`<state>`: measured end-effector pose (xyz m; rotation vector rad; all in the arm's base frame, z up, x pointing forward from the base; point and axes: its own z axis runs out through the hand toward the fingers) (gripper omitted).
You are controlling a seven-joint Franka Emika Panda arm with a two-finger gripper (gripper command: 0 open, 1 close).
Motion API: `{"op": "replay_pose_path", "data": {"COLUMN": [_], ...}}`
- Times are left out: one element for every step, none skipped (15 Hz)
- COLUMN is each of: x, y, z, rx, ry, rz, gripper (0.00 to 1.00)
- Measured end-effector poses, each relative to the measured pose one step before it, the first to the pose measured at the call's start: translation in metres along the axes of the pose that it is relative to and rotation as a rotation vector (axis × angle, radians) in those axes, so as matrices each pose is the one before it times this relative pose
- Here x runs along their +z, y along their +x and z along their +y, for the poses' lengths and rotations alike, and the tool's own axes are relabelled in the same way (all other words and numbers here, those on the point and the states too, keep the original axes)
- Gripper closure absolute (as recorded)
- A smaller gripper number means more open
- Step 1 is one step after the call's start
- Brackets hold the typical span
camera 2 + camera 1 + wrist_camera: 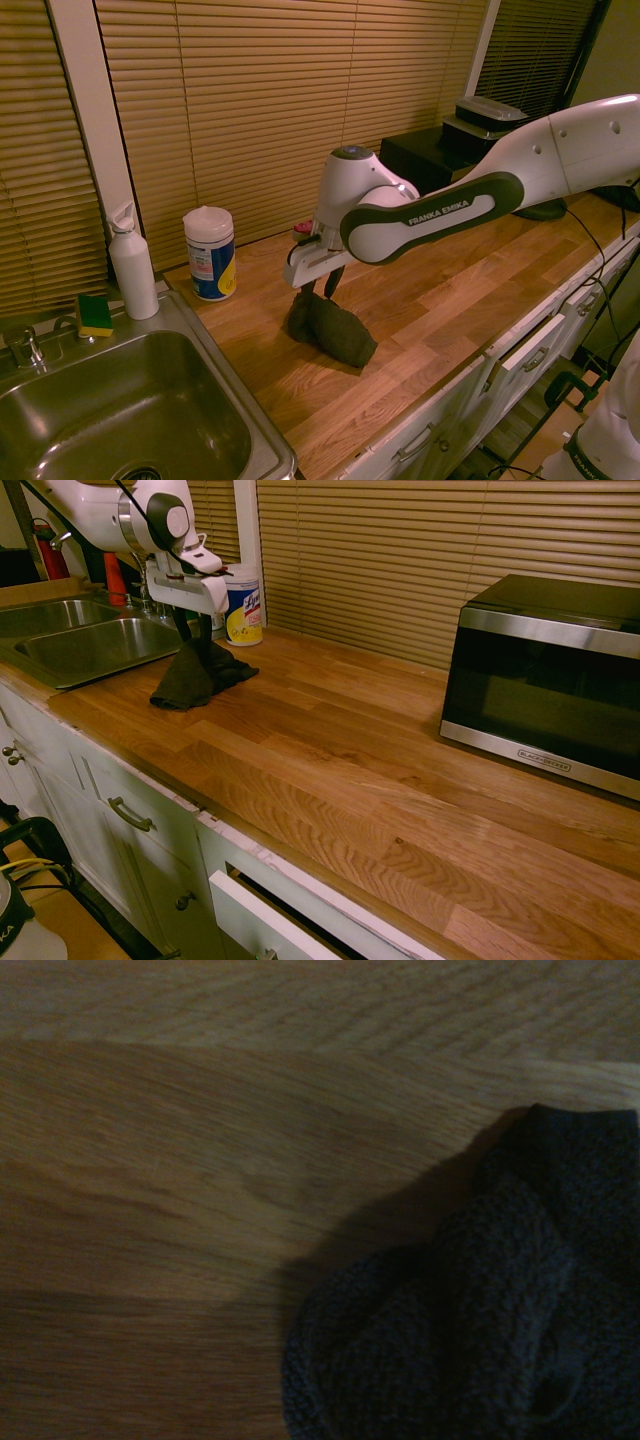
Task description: Clear the spill
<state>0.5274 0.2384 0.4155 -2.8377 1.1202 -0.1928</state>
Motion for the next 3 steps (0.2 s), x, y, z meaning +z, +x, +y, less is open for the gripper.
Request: {"op": "replay_pose_path", "data": {"x": [-0.01359, -0.01328, -0.01291], "y": [-0.00057, -0.00048, -0.00058], "z": [0.00155, 0.00183, 0.00212], "rx": [0.00336, 0.00257, 0.00364], "ry": [0.00769, 0.00717, 0.00529], "rz": [0.00918, 0.00907, 0.00812], "gripper": [0.00, 0.00, 0.00]}}
